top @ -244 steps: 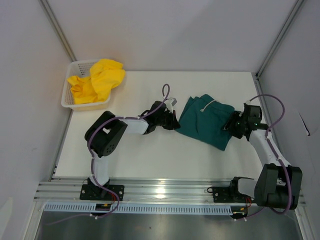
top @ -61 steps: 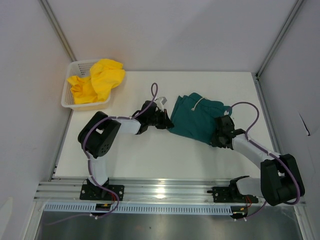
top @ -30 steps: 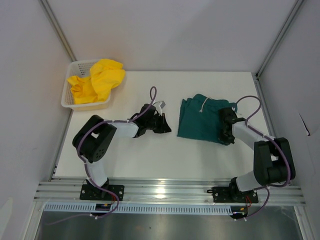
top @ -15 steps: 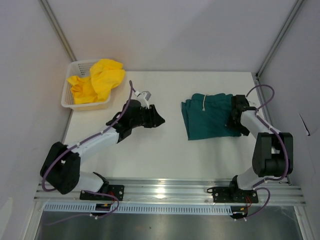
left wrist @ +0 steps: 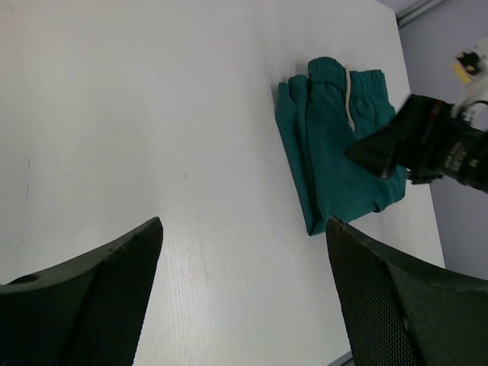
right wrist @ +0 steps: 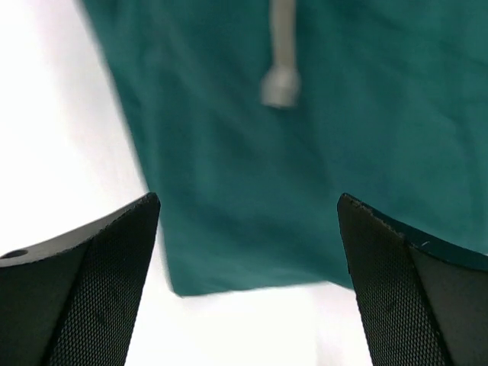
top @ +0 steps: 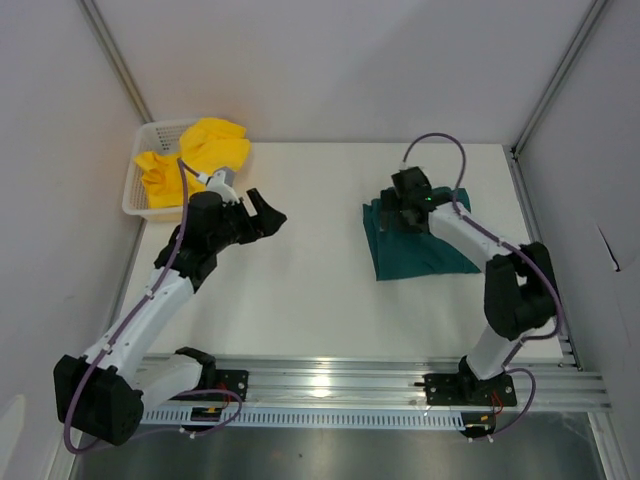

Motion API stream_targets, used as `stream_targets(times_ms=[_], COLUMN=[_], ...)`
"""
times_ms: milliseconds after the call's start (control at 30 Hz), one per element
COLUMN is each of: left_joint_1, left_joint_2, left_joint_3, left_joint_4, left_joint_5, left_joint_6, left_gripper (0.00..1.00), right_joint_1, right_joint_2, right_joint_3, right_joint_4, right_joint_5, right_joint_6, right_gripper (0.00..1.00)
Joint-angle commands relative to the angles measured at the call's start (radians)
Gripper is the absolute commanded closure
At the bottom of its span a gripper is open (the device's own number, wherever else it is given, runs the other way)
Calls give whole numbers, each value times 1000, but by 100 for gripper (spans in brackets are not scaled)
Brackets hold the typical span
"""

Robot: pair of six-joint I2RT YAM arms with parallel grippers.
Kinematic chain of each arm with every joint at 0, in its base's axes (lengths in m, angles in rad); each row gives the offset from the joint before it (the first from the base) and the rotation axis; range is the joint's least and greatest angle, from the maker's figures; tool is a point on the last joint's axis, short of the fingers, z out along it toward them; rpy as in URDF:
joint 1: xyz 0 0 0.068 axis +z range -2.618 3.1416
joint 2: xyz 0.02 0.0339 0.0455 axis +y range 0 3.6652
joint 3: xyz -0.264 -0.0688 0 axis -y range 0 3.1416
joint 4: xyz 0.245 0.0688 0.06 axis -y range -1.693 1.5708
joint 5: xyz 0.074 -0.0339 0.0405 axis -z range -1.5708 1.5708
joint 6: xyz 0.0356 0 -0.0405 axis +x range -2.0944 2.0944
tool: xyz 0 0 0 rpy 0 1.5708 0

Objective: Fold and stack the shorts
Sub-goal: Neatly place the folded shorts to the corner

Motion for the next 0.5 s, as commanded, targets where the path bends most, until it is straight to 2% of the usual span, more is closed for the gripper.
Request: stream_targets(times_ms=[0, 133, 267, 467], left_joint_1=[13, 14, 16, 19], left_joint_2=[-39, -36, -46, -53], left_joint_3=[78, 135, 158, 147], left_joint_4=[-78, -138, -152, -152], left_joint_5=[-35, -53, -67, -76], left_joint_6=[-25, 0, 7, 15], left_gripper=[11, 11, 11, 11], right_joint_1=[55, 110, 136, 84], right_joint_2=[121, 262, 414, 486], right_joint_3=[131, 241, 375, 390], right_joint_4=[1, -20, -129, -180], right_joint_5=[36, 48, 160, 189], right_joint_6=[-47, -82, -80, -75], right_gripper=[0, 1, 1, 10])
